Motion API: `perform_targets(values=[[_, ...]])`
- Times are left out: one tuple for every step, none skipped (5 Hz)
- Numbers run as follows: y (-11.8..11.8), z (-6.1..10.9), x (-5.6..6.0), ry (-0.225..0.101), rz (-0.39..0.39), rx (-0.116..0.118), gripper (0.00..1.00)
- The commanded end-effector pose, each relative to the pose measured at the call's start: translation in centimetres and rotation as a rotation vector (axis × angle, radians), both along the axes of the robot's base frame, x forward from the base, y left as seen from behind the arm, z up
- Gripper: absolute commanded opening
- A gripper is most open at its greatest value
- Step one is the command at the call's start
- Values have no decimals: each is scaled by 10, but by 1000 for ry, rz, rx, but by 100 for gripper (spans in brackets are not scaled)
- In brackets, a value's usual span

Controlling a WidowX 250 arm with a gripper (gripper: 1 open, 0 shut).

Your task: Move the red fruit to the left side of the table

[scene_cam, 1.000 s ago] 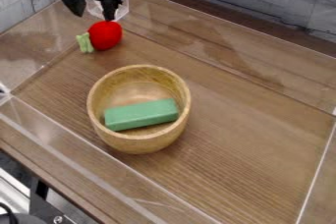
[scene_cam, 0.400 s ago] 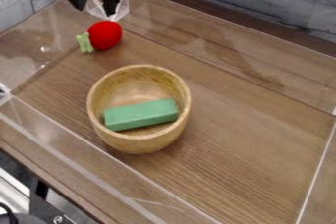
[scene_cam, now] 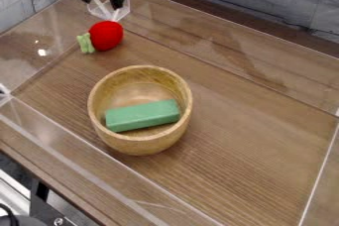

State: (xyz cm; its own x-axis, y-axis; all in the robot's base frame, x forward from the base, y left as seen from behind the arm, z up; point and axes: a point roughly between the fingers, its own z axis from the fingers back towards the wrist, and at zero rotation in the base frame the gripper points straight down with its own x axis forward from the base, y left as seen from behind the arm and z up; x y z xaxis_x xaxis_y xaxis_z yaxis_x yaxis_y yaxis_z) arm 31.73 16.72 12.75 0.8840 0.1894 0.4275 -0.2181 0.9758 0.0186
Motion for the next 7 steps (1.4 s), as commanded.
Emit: perform_targets(values=[[6,34,-3,-69,-25,35,100],[7,46,-7,-67,-17,31,100],[7,56,-8,-62,-16,26,100],[-2,57,-13,-53,-25,23,100],[-13,56,-16,-43,-37,21,100],[-11,55,-16,-33,-20,18,100],[-11,53,-15,-23,-4,14,100]])
